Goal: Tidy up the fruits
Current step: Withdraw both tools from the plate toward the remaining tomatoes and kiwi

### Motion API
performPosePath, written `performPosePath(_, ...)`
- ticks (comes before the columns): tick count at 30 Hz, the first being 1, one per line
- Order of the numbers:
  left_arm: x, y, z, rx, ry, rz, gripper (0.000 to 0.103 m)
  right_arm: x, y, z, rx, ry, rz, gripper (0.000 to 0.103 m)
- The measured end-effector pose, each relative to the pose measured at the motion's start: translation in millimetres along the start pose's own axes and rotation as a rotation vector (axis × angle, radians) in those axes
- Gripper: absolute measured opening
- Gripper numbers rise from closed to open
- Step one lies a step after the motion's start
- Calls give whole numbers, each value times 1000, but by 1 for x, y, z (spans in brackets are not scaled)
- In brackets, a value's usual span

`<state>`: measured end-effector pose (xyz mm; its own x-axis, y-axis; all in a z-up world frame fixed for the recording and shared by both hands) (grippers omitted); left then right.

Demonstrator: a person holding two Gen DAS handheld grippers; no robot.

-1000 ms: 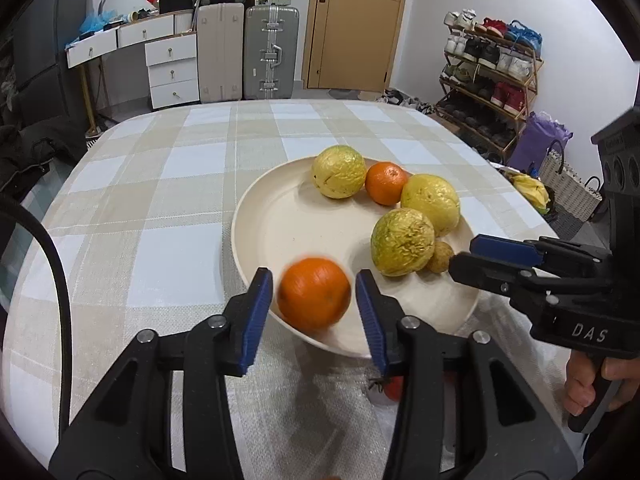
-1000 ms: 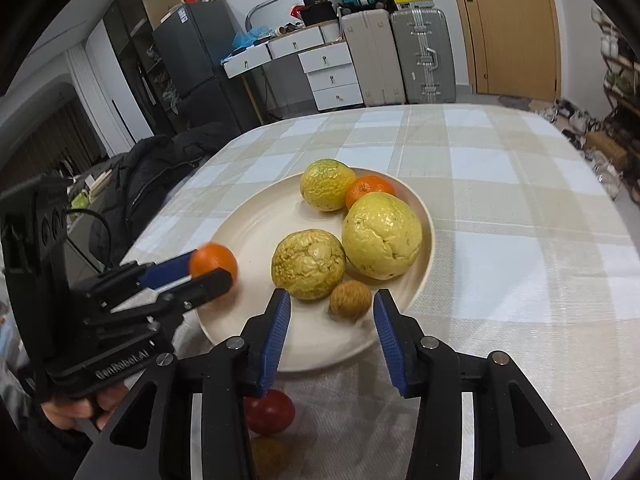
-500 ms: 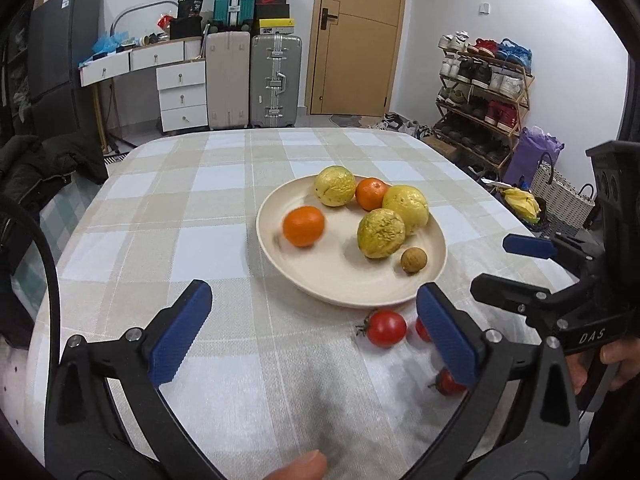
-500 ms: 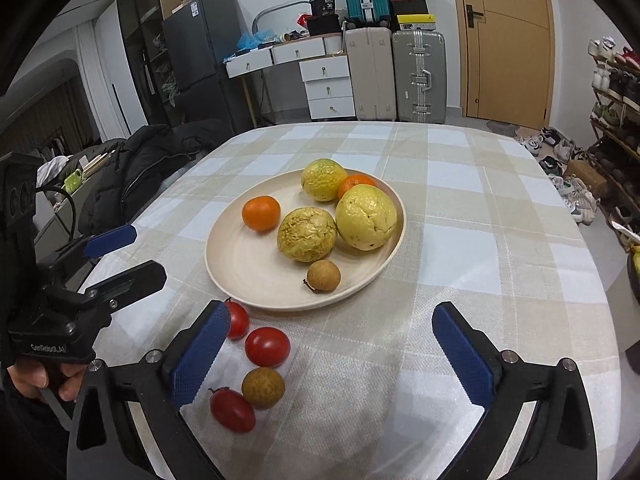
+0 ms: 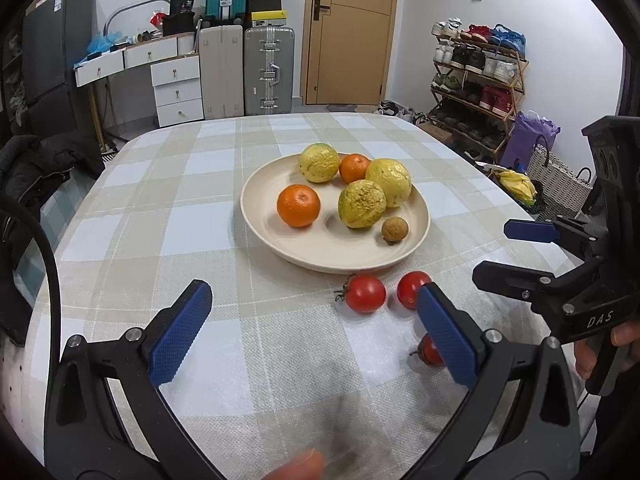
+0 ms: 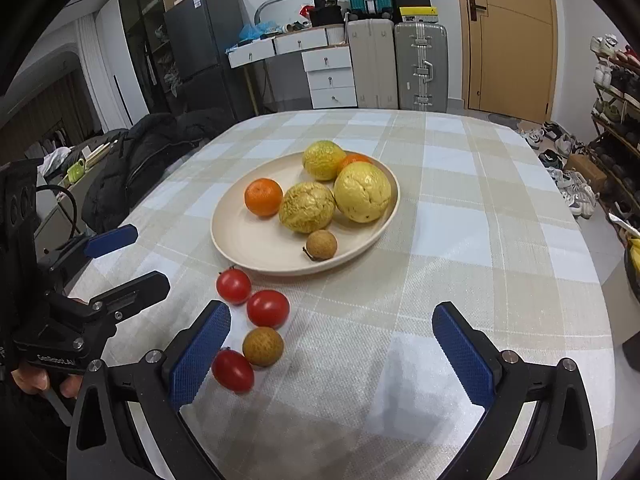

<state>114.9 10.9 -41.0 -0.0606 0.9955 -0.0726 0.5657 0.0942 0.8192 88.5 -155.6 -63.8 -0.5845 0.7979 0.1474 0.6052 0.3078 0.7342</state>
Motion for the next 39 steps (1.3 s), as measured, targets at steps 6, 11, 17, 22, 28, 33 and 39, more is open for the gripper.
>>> performPosePath(6, -8, -6, 4, 29, -5, 23, 102, -1, -11, 7, 57, 12, -17, 103)
performPosePath(11, -10, -7, 4, 35, -15, 27, 102, 1, -20, 10, 90, -3, -74, 103)
performPosePath(17, -11, -11, 6, 56, -17, 29, 102, 3, -29, 11, 124, -4, -121, 103)
performPosePath(22, -16, -18, 13, 84, -25, 48, 102, 1, -35, 12, 139, -29, -162, 103)
performPosePath(28, -24, -27, 21, 129, -74, 45, 102, 6, -47, 19, 190, -36, -209, 103)
performPosePath(33, -32, -29, 22, 140, -79, 66, 102, 7, -52, 19, 214, -34, -229, 103)
performPosePath(39, -45, -34, 21, 153, -101, 78, 102, 1, -52, 17, 219, -45, -225, 103)
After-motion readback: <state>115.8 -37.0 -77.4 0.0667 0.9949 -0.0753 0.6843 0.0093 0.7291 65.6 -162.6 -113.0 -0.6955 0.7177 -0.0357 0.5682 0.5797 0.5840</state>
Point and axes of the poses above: each gripper's, at about its wrist camera, not at the fingertips, and z roughly the way its jaws point, x to its left, y to its top, the point moved 7 cm from there along z, roughly the way its jaws point, and after that the axes turned 5 degrees about -x, right-handed, at the moved point
